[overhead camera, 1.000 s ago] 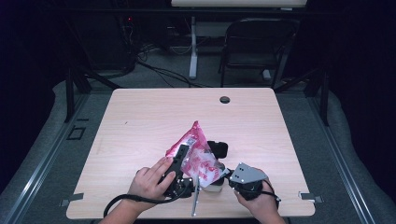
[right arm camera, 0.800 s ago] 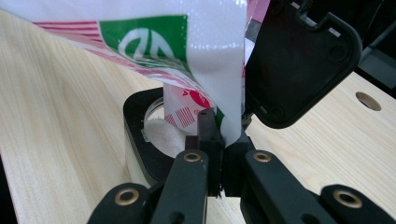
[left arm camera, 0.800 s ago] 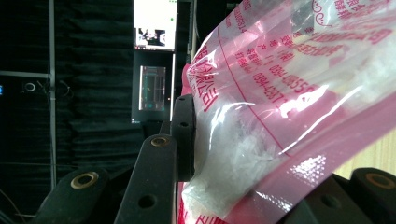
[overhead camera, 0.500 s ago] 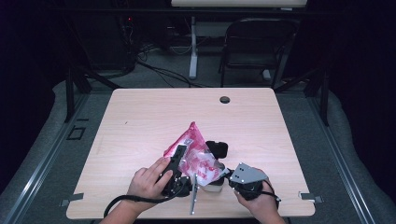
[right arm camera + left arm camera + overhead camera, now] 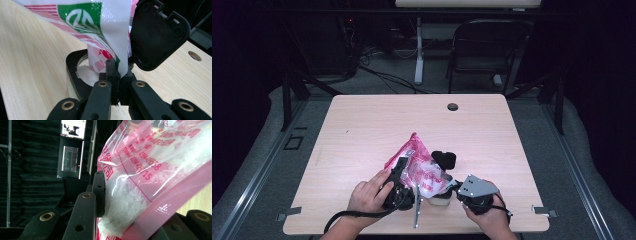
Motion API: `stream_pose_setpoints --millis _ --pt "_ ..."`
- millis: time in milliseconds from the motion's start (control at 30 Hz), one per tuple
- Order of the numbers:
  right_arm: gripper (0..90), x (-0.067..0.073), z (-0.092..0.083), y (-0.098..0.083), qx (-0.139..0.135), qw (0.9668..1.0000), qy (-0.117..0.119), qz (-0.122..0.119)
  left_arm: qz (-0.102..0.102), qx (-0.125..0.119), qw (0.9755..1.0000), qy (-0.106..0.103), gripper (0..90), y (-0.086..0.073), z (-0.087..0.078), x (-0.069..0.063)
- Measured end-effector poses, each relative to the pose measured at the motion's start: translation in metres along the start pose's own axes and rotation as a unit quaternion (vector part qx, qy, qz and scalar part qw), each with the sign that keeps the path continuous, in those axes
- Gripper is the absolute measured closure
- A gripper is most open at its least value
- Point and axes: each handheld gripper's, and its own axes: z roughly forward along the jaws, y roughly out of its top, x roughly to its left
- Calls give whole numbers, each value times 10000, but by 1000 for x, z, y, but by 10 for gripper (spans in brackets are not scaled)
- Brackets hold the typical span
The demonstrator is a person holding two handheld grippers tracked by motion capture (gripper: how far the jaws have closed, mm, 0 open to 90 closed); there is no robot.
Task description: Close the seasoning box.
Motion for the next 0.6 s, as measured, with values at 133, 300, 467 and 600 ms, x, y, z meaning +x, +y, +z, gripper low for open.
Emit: stream_pose_setpoints --millis 133,300,467,600 --pt "893 0 0 0 -2 10000 -4 8 -55 7 10000 -52 744 -1 1 -1" --pt "893 1 1 0 -1 10000 2 10 -103 45 9999 -108 745 -4 1 -3" --pt "893 2 3 1 6 10000 20 -6 -210 101 9996 -181 746 -10 3 -5" --pt "893 2 4 1 14 10000 26 -21 -216 138 9994 -236 747 -10 2 -7"
